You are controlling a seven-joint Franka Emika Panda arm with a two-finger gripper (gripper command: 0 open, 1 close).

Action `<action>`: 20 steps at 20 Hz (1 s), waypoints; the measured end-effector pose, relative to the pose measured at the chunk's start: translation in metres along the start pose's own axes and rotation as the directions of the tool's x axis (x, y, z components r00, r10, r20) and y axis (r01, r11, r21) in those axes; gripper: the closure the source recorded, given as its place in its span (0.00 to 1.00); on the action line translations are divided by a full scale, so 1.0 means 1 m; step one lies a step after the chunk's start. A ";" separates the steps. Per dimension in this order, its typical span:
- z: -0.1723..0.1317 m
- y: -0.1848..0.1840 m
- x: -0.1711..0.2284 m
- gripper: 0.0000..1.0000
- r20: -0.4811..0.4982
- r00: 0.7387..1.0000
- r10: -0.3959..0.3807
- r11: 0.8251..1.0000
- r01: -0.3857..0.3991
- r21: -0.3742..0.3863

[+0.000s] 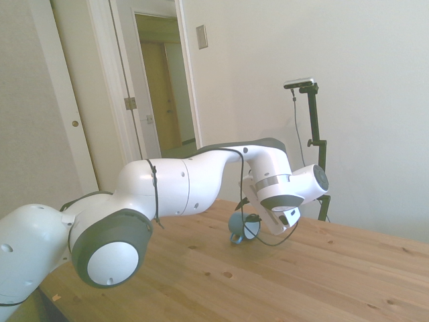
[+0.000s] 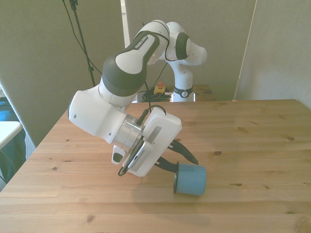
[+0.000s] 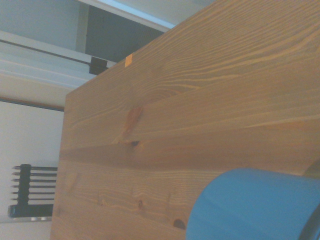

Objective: Flip the mug upright

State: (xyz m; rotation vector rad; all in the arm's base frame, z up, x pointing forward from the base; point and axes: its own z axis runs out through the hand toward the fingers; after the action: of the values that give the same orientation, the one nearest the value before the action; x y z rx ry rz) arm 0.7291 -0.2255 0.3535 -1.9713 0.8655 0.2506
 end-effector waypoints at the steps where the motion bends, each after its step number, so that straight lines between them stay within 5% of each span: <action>1: 0.001 0.000 0.000 1.00 0.002 1.000 0.000 1.000 0.000 0.001; 14: 0.002 -0.005 -0.001 1.00 0.011 1.000 -0.019 1.000 0.019 -0.005; 20: 0.007 -0.054 -0.029 1.00 -0.061 0.992 -0.110 0.991 0.104 -0.086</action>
State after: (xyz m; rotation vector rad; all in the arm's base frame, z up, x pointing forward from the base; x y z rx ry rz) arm 0.7452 -0.1892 0.4005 -2.1057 0.7992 0.1624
